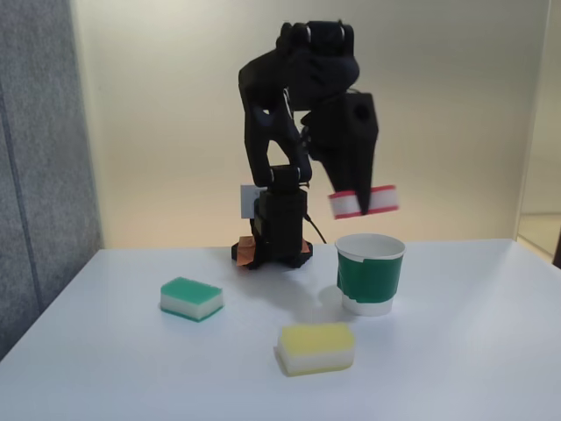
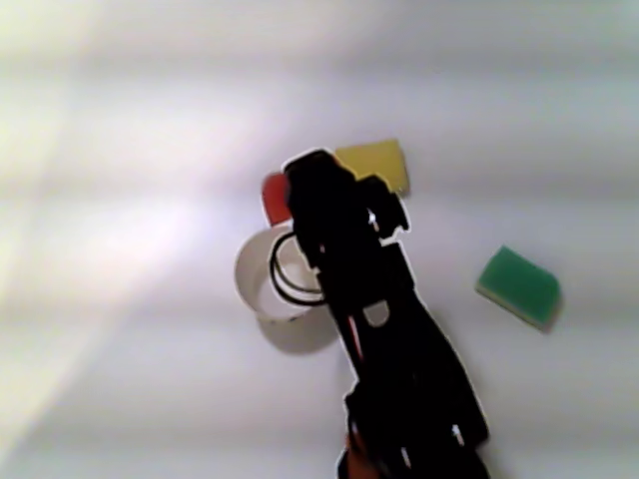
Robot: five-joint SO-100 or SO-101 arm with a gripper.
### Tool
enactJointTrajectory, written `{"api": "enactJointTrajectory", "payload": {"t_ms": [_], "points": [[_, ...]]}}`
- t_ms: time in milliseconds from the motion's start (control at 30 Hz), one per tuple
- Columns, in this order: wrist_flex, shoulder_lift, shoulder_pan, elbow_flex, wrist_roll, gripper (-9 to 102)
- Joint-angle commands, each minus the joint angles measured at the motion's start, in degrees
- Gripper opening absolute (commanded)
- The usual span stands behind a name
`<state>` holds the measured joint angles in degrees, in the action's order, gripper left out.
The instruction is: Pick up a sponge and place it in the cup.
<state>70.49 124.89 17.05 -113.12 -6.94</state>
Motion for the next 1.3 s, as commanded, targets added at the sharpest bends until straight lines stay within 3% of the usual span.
{"api": "enactJointTrajectory", "payload": {"t_ms": [0,400,600,767,867,1000,1033,1100,1267], "points": [[-1.23,3.43,5.45,-1.67,2.72,0],[-3.52,8.09,15.82,-9.14,7.82,2],[-3.60,9.05,14.85,-10.37,8.70,18],[-5.45,9.05,13.97,-10.63,10.28,45],[-5.80,8.96,13.54,-10.28,10.28,50],[-5.19,9.05,12.74,-9.84,10.02,44],[-4.83,9.14,12.30,-9.49,9.58,40],[-4.13,9.40,10.90,-8.61,7.65,22],[-4.83,11.34,5.10,-6.77,7.47,4]]}}
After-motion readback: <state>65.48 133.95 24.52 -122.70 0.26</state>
